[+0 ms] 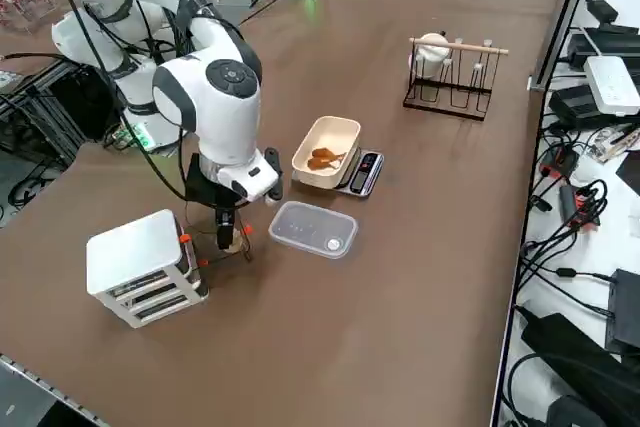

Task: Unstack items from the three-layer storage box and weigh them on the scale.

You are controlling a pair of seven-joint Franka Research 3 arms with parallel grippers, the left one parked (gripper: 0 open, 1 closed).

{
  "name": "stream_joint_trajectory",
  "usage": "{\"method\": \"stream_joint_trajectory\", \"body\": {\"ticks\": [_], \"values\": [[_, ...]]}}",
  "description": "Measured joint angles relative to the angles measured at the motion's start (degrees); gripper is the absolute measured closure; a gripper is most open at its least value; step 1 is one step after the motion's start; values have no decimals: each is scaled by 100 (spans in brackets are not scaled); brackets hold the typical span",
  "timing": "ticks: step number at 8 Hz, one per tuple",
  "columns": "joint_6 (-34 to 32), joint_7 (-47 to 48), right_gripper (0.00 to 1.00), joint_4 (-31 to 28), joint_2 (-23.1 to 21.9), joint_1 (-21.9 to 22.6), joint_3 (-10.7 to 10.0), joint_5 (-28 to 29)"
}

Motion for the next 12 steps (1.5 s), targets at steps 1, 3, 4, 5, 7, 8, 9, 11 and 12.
{"method": "stream_joint_trajectory", "body": {"ticks": [1, 3, 4, 5, 7, 8, 9, 11, 12], "values": [[140, 1, 21, -72, 1, -8, 0, 0], [340, 2, 19, -210, 11, -52, 0, 0], [378, 3, 19, -233, 14, -62, 0, 0], [424, 5, 19, -244, 18, -64, 0, 0], [568, 12, 19, -264, 56, -64, 0, 0], [647, 14, 19, -274, 88, -65, 0, 0], [688, 15, 19, -284, 132, -68, 0, 0], [853, 25, 19, -350, 193, -85, 0, 0], [907, 28, 19, -404, 195, -95, 0, 0]]}}
